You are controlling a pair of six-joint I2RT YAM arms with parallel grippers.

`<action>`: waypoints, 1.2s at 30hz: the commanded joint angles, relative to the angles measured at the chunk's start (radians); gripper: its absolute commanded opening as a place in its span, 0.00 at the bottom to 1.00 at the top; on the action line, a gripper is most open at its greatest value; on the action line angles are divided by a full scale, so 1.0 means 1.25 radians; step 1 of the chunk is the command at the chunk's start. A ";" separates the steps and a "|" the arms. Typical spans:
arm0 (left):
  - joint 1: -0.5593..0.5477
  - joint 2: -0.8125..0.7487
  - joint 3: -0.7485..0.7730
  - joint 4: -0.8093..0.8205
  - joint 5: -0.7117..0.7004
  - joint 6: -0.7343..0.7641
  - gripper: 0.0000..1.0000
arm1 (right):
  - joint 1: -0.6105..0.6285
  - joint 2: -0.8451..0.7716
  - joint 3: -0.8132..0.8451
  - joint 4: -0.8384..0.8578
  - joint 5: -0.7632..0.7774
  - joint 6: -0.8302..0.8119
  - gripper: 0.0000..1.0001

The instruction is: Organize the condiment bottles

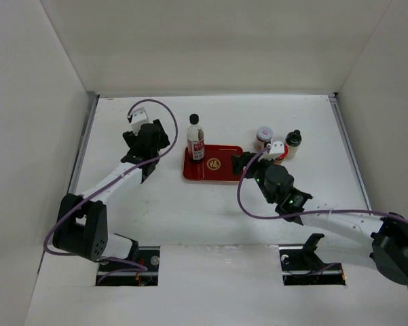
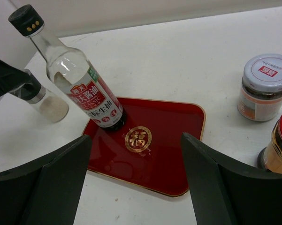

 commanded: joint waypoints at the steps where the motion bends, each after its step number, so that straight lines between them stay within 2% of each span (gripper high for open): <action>1: 0.016 0.006 0.052 0.047 -0.001 -0.001 0.76 | 0.003 0.001 0.009 0.049 -0.008 -0.002 0.83; 13: 0.032 0.079 0.086 0.054 0.003 -0.002 0.64 | 0.003 -0.002 0.007 0.049 -0.008 -0.004 0.84; 20: 0.021 0.022 0.040 0.068 -0.016 -0.006 0.38 | 0.003 -0.006 0.005 0.050 -0.006 -0.004 0.84; 30: -0.167 -0.262 -0.121 0.038 -0.088 -0.009 0.31 | 0.003 0.002 0.003 0.055 -0.003 -0.006 0.83; 36: -0.302 -0.326 -0.120 0.037 -0.136 -0.015 0.30 | 0.003 0.009 0.004 0.056 -0.006 -0.002 0.83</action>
